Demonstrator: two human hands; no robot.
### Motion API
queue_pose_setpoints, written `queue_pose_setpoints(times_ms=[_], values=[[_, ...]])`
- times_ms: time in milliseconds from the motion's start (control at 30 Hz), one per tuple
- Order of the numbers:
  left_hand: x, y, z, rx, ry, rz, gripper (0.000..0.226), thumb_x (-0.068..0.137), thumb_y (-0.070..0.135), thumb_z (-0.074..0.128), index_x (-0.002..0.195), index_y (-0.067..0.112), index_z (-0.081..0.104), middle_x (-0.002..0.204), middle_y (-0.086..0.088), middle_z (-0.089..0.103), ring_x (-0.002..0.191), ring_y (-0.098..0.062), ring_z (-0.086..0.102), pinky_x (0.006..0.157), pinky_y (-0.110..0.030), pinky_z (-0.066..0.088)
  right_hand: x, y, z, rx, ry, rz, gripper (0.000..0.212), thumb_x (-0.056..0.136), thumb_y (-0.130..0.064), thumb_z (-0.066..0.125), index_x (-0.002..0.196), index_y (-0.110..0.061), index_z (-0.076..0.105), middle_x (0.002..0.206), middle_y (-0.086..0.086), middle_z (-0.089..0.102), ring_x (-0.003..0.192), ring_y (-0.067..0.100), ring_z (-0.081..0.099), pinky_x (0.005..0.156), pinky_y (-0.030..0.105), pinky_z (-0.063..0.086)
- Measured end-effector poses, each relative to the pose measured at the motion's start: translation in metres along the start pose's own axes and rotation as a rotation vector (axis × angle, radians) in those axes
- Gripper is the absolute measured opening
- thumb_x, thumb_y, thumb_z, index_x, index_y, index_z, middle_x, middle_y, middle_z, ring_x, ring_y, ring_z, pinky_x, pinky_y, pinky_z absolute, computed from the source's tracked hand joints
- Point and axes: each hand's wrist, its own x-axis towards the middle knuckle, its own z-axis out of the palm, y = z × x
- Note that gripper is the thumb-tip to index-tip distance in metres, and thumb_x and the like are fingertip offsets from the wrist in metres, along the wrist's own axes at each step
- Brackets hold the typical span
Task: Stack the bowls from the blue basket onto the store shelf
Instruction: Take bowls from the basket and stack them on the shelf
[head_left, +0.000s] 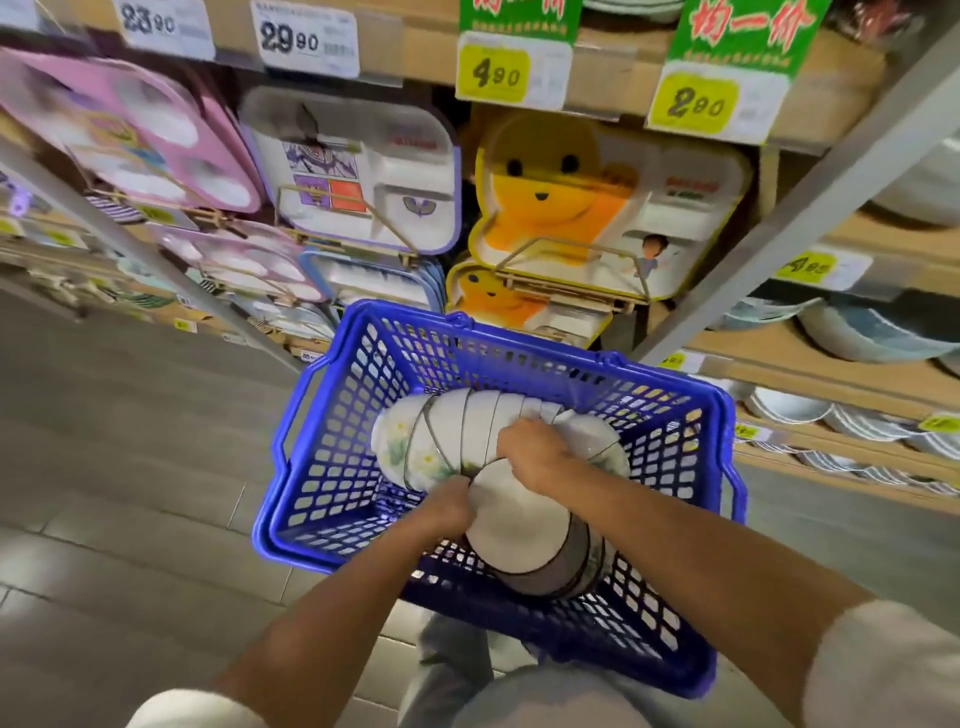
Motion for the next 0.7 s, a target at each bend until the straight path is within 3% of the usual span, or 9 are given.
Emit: queue_pose_setpoints(times_ms=[67,200,300,333,400,467,533,600,700], values=[[-0.012,0.007,-0.016,-0.036,0.028,0.003,0.032,0.093,0.000,0.042,0.120,-0.003,0.059,0.119,-0.020,0.063,0.108,-0.035,0.061,0.091,-0.044,0.054,-0.005,0.007,-0.017,0.107,0.031,0.010,0.034,0.089,0.001,0.052,0.117,-0.010,0.068,0.120,0.015,0.063,0.112,0.033,0.058,0.091,0.038,0.051],[-0.042,0.026,-0.056,-0.172,0.046,-0.035,0.032,0.094,-0.003,0.045,0.125,-0.007,0.052,0.116,-0.025,0.063,0.099,-0.036,0.068,0.063,-0.033,0.061,-0.027,0.029,-0.050,0.606,0.143,-0.002,0.025,0.094,-0.014,0.057,0.115,-0.011,0.072,0.123,0.005,0.067,0.115,0.020,0.059,0.099,0.030,0.043],[-0.064,0.042,-0.096,-0.258,0.056,0.014,0.019,0.092,-0.004,0.048,0.108,-0.011,0.057,0.097,-0.025,0.067,0.087,-0.035,0.072,0.063,-0.037,0.062,-0.052,0.040,-0.068,1.167,0.306,0.089,0.024,0.093,-0.013,0.058,0.113,-0.017,0.071,0.124,0.000,0.066,0.102,0.007,0.060,0.084,0.016,0.045],[-0.073,0.051,-0.112,-0.268,0.079,0.044,0.011,0.091,-0.004,0.048,0.095,-0.009,0.057,0.085,-0.023,0.066,0.079,-0.030,0.073,0.058,-0.032,0.060,-0.060,0.041,-0.074,1.363,0.344,0.081,0.026,0.093,-0.011,0.059,0.114,-0.020,0.070,0.126,0.001,0.065,0.101,0.006,0.061,0.084,0.018,0.048],[-0.092,0.067,-0.138,-0.280,0.141,0.081,0.014,0.091,-0.003,0.048,0.078,-0.003,0.052,0.062,-0.014,0.060,0.062,-0.016,0.071,0.049,-0.020,0.054,-0.074,0.039,-0.083,1.626,0.393,0.005,0.032,0.093,-0.010,0.057,0.121,-0.022,0.067,0.128,0.001,0.064,0.111,0.016,0.061,0.095,0.036,0.051],[-0.105,0.080,-0.158,-0.293,0.193,0.138,0.015,0.091,0.000,0.050,0.077,-0.003,0.051,0.058,-0.013,0.061,0.059,-0.013,0.071,0.053,-0.021,0.052,-0.084,0.032,-0.094,1.774,0.462,-0.073,0.036,0.093,-0.010,0.054,0.125,-0.026,0.063,0.129,-0.002,0.063,0.120,0.021,0.057,0.101,0.043,0.047],[-0.127,0.095,-0.172,-0.295,0.211,0.210,0.012,0.090,-0.001,0.051,0.085,-0.010,0.055,0.072,-0.025,0.066,0.077,-0.031,0.072,0.063,-0.035,0.057,-0.092,0.020,-0.112,1.830,0.565,-0.071,0.038,0.093,-0.013,0.052,0.125,-0.032,0.060,0.131,-0.003,0.059,0.120,0.023,0.054,0.098,0.045,0.047],[-0.146,0.109,-0.181,-0.369,0.203,0.255,0.013,0.087,-0.006,0.049,0.090,-0.017,0.055,0.067,-0.027,0.067,0.077,-0.041,0.071,0.075,-0.046,0.060,-0.104,0.007,-0.135,1.808,0.706,-0.031,0.037,0.091,-0.017,0.048,0.120,-0.038,0.060,0.128,-0.003,0.058,0.115,0.025,0.054,0.089,0.042,0.048],[-0.171,0.121,-0.187,-0.319,0.263,0.351,0.019,0.086,-0.005,0.049,0.068,-0.003,0.053,0.041,-0.006,0.060,0.043,-0.016,0.064,0.045,-0.021,0.052,-0.126,-0.008,-0.165,1.844,0.870,0.009,0.040,0.077,-0.022,0.045,0.107,-0.039,0.063,0.116,-0.003,0.060,0.101,0.023,0.056,0.076,0.039,0.048]])
